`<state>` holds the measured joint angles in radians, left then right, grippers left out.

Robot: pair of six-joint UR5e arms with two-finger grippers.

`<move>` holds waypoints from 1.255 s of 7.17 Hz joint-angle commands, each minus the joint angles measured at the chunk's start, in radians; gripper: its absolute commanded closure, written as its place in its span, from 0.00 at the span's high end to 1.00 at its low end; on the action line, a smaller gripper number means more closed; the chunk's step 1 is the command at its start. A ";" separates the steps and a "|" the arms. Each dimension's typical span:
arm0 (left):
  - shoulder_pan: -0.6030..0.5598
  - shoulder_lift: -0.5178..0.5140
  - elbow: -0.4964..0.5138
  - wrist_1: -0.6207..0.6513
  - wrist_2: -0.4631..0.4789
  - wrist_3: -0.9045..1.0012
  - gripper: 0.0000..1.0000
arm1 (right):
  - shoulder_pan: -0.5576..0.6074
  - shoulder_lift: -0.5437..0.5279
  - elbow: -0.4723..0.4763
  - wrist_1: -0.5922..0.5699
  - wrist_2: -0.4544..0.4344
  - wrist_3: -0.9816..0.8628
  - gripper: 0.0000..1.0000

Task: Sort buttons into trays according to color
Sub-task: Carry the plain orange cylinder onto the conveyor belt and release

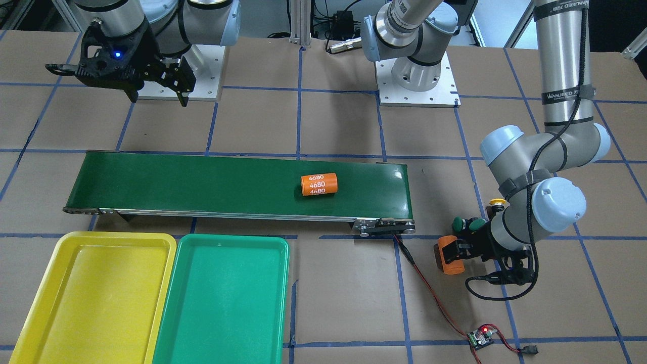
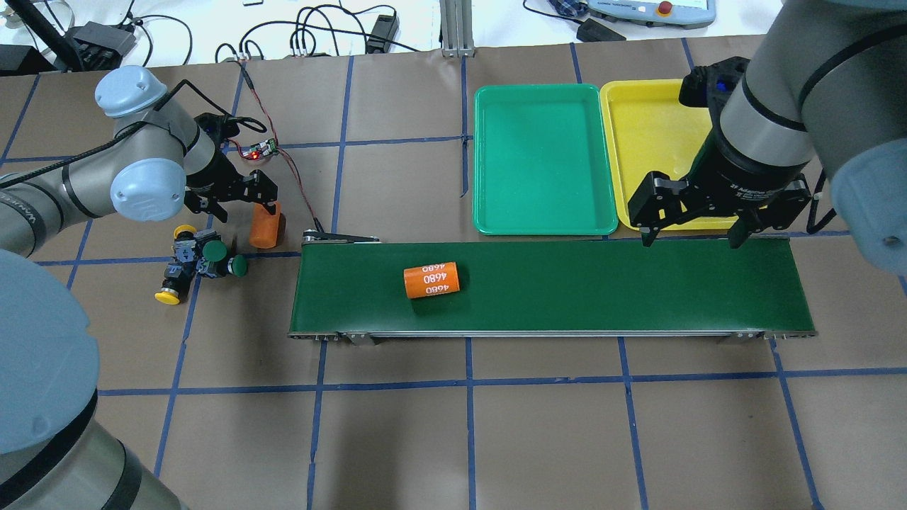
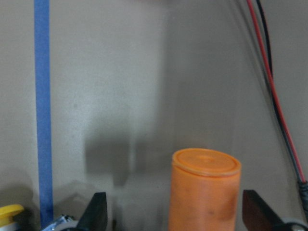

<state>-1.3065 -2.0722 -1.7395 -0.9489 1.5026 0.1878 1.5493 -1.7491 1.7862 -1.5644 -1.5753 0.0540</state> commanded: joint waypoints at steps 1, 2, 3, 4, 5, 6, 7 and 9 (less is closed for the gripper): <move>-0.007 -0.011 -0.009 -0.004 -0.005 0.005 0.81 | 0.000 -0.003 -0.007 0.000 -0.002 0.007 1.00; -0.010 -0.011 -0.008 -0.005 -0.005 0.028 0.59 | 0.000 0.009 0.004 -0.005 0.004 0.006 1.00; -0.016 -0.009 -0.009 -0.005 -0.004 0.030 0.36 | 0.000 0.037 0.001 -0.028 0.003 0.006 1.00; -0.029 0.006 -0.018 -0.010 -0.004 0.029 0.00 | 0.000 0.039 0.001 -0.057 0.003 0.009 1.00; -0.033 0.036 0.003 -0.069 -0.004 0.073 0.00 | 0.000 0.039 -0.007 -0.072 0.001 0.006 1.00; -0.034 0.073 0.020 -0.126 -0.005 0.125 0.00 | -0.002 0.037 -0.008 -0.074 -0.009 -0.005 1.00; -0.051 0.146 0.014 -0.234 -0.005 0.174 0.00 | -0.002 0.034 -0.010 -0.074 -0.009 0.010 1.00; -0.108 0.304 -0.087 -0.304 -0.002 0.609 0.00 | -0.002 0.040 -0.011 -0.148 -0.008 0.010 1.00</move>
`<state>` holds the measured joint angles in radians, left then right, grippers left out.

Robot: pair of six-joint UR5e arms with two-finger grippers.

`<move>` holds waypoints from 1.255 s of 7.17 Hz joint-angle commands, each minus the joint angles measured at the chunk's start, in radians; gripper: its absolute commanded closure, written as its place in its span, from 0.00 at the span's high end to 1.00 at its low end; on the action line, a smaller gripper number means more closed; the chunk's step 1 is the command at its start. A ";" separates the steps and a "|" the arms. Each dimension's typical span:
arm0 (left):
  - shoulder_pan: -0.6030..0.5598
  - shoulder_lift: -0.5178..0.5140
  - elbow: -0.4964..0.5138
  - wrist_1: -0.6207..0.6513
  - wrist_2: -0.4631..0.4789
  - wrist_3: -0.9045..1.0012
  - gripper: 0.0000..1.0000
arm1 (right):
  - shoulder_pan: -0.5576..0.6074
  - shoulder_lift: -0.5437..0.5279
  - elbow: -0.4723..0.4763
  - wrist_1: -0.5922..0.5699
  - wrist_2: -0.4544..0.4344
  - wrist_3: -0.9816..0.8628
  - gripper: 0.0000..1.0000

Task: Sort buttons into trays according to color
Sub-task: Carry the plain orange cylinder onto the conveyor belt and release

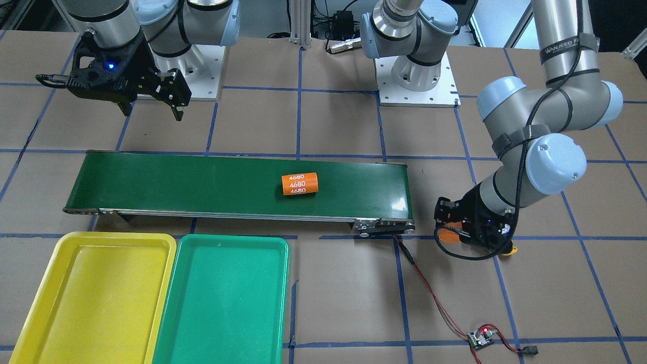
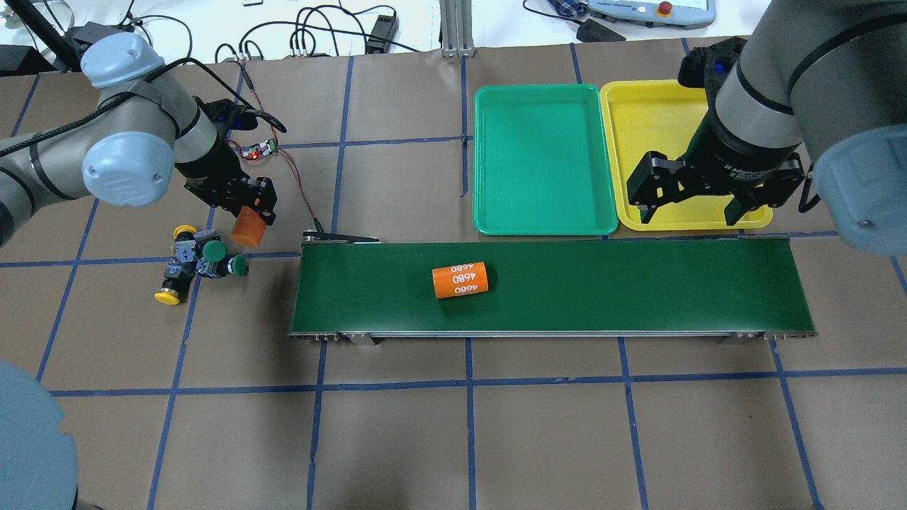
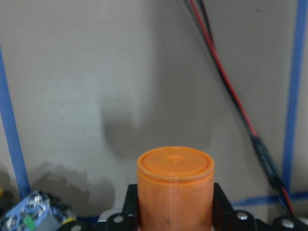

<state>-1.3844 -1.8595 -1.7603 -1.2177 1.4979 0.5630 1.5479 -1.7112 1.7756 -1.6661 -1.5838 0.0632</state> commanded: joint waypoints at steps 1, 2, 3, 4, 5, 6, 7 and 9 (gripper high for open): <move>-0.060 0.168 -0.191 -0.013 -0.002 0.397 0.00 | 0.000 0.007 0.002 -0.061 0.004 0.003 1.00; -0.137 0.206 -0.259 0.066 0.001 0.573 0.00 | 0.000 0.007 0.002 -0.061 -0.001 0.003 1.00; -0.215 0.201 -0.284 0.163 0.001 0.607 0.00 | 0.000 0.007 0.002 -0.063 0.001 0.004 1.00; -0.270 0.178 -0.286 0.171 0.020 0.665 0.00 | 0.000 0.013 0.004 -0.061 -0.002 0.004 1.00; -0.297 0.174 -0.297 0.184 0.104 0.766 0.00 | 0.000 0.015 0.004 -0.061 -0.002 0.003 1.00; -0.297 0.171 -0.298 0.214 0.102 0.782 0.00 | 0.000 0.018 0.004 -0.063 0.008 0.003 1.00; -0.300 0.157 -0.297 0.227 0.102 0.784 0.24 | 0.000 0.024 0.004 -0.067 0.010 0.001 1.00; -0.298 0.166 -0.300 0.230 0.073 0.776 1.00 | 0.000 0.025 0.001 -0.066 -0.010 0.003 1.00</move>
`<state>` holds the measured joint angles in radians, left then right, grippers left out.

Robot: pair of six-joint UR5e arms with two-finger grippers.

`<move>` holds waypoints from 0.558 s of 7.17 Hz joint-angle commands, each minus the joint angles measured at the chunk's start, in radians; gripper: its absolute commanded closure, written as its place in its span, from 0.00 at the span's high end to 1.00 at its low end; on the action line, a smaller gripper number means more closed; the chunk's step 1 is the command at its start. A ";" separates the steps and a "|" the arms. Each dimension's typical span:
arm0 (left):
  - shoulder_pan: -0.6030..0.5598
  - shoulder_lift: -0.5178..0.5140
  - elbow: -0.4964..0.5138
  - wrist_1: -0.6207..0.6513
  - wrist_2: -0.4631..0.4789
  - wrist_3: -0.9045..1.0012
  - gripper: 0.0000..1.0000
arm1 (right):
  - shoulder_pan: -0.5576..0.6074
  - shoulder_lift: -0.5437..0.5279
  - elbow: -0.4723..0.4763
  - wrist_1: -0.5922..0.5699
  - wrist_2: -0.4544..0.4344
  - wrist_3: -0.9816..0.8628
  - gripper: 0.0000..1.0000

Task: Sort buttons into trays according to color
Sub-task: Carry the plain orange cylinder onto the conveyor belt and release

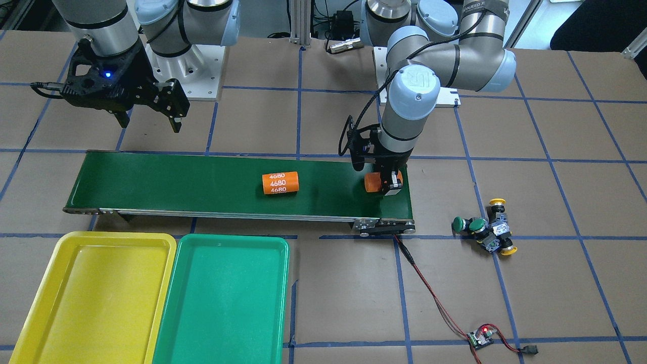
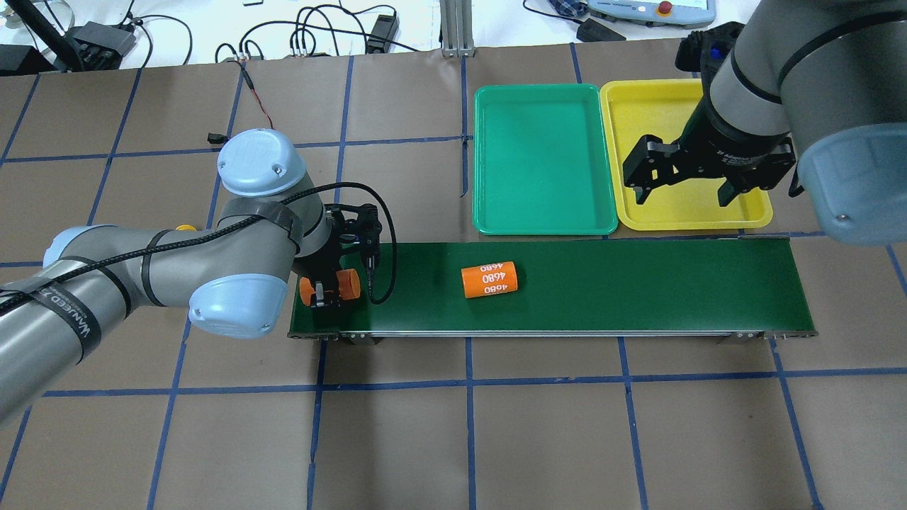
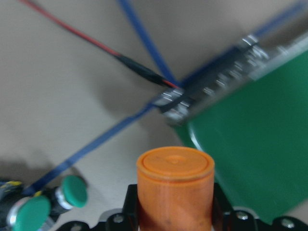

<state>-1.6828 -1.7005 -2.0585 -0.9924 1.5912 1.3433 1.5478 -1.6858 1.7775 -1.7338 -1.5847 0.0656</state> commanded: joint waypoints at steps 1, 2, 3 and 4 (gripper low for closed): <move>0.002 0.033 0.007 -0.003 -0.051 -0.004 1.00 | 0.000 0.000 -0.003 -0.003 -0.008 0.000 1.00; 0.023 0.059 0.027 -0.027 -0.051 0.008 1.00 | 0.000 0.006 -0.001 -0.009 -0.001 0.000 1.00; 0.100 0.064 0.061 -0.111 -0.083 0.014 1.00 | 0.000 0.024 -0.003 -0.009 -0.001 -0.003 1.00; 0.201 0.065 0.087 -0.104 -0.177 0.022 1.00 | 0.000 0.035 -0.003 -0.010 0.000 0.000 1.00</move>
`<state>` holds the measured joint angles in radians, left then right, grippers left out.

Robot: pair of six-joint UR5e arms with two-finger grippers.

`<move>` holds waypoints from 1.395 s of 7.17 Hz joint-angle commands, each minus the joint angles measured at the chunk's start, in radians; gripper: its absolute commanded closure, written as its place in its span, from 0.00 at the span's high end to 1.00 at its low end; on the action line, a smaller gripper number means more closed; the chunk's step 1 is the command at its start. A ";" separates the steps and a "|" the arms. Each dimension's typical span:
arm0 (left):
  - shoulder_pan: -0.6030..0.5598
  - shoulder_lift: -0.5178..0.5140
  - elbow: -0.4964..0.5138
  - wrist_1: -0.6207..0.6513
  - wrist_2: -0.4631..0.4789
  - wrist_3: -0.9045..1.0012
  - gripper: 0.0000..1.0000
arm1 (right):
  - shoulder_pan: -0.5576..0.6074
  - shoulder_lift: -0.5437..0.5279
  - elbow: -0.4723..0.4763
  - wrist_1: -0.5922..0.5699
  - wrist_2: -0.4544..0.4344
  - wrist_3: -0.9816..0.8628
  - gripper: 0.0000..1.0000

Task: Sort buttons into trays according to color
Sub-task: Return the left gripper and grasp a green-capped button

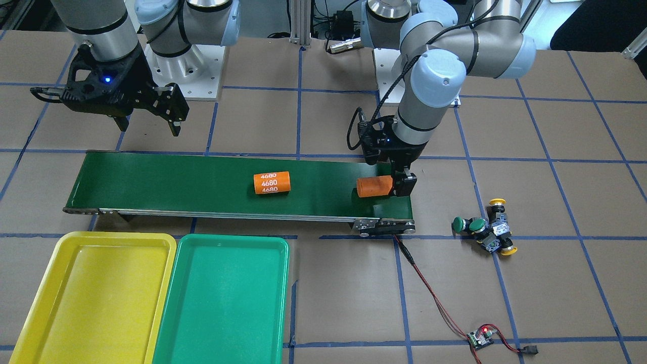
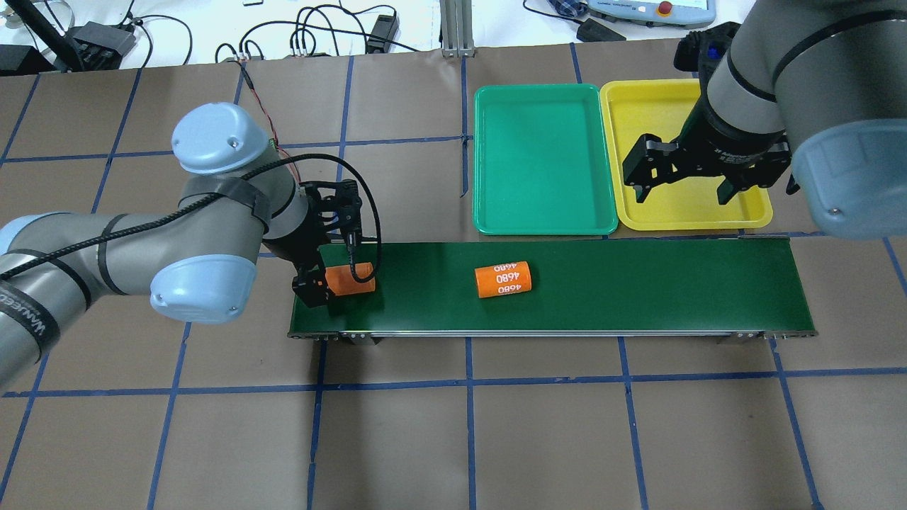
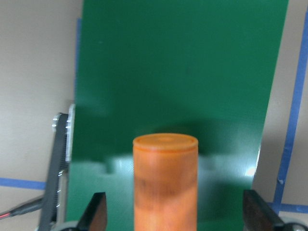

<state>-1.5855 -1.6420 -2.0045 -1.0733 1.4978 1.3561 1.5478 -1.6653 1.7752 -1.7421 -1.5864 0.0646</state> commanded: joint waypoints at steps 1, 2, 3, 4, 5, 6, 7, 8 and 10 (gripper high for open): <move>0.207 -0.033 0.093 -0.036 -0.106 0.061 1.00 | 0.000 0.015 -0.002 -0.022 0.009 0.000 1.00; 0.243 -0.074 0.142 -0.027 -0.100 0.278 1.00 | -0.008 0.015 -0.002 -0.028 0.003 -0.005 1.00; 0.260 -0.114 0.163 -0.008 -0.097 0.480 0.94 | -0.006 0.015 0.003 -0.027 0.005 -0.003 1.00; 0.294 -0.165 0.171 0.022 -0.097 0.638 0.92 | -0.005 0.009 0.012 -0.014 0.000 -0.002 1.00; 0.339 -0.208 0.173 0.112 -0.094 0.723 0.92 | -0.005 0.007 0.010 -0.022 0.012 -0.002 1.00; 0.360 -0.235 0.170 0.157 -0.094 0.750 0.93 | -0.005 0.012 0.004 -0.019 0.011 -0.006 1.00; 0.366 -0.252 0.165 0.159 -0.062 0.800 0.94 | -0.005 0.009 -0.005 -0.022 0.016 -0.003 1.00; 0.371 -0.254 0.153 0.156 -0.004 0.810 0.95 | -0.005 0.007 -0.005 0.001 0.008 -0.003 1.00; 0.432 -0.278 0.147 0.154 -0.010 0.815 0.97 | -0.005 0.012 0.003 0.024 0.010 -0.018 1.00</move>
<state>-1.1886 -1.9033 -1.8521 -0.9203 1.4835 2.1652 1.5432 -1.6561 1.7727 -1.7362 -1.5767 0.0571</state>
